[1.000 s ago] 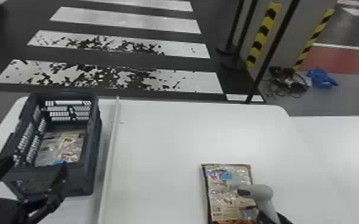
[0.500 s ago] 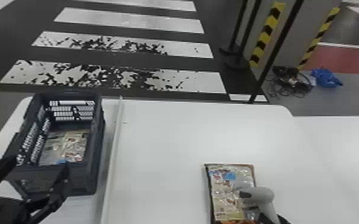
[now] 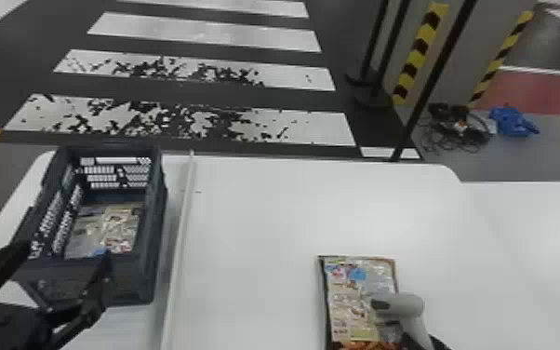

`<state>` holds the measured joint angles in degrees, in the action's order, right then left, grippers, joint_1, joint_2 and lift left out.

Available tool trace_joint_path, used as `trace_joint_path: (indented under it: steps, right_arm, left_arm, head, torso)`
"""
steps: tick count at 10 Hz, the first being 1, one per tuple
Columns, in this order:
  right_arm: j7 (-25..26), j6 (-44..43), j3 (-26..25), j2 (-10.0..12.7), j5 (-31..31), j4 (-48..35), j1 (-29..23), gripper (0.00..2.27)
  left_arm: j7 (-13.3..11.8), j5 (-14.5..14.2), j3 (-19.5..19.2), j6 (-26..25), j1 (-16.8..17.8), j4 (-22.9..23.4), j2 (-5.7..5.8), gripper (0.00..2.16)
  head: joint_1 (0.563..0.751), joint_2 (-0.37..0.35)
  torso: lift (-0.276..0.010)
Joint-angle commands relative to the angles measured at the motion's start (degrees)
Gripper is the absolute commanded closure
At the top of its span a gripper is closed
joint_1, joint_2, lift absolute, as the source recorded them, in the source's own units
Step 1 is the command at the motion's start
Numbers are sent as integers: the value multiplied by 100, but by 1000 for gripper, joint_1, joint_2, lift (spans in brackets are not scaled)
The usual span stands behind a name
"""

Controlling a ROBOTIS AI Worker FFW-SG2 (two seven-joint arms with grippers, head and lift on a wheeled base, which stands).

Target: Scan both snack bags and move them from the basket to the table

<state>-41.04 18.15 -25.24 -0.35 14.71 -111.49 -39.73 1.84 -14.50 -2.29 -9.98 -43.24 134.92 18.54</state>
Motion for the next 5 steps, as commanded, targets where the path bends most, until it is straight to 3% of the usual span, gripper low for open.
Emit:
trace_joint_path:
  steps: [1, 5]
  right_arm:
    - [0, 27, -69, 40, 76, -128, 1, 2250]
    - [9, 590, -710, 40, 85, -93, 730, 2250]
  left_arm:
    - [0, 0, 0, 0, 8, -18, 0, 29]
    - [-8, 9, 26, 0, -9, 43, 18, 29]
  head:
    - [695, -138]
    - [695, -185]
  torso:
    - [-98]
    - [-98]
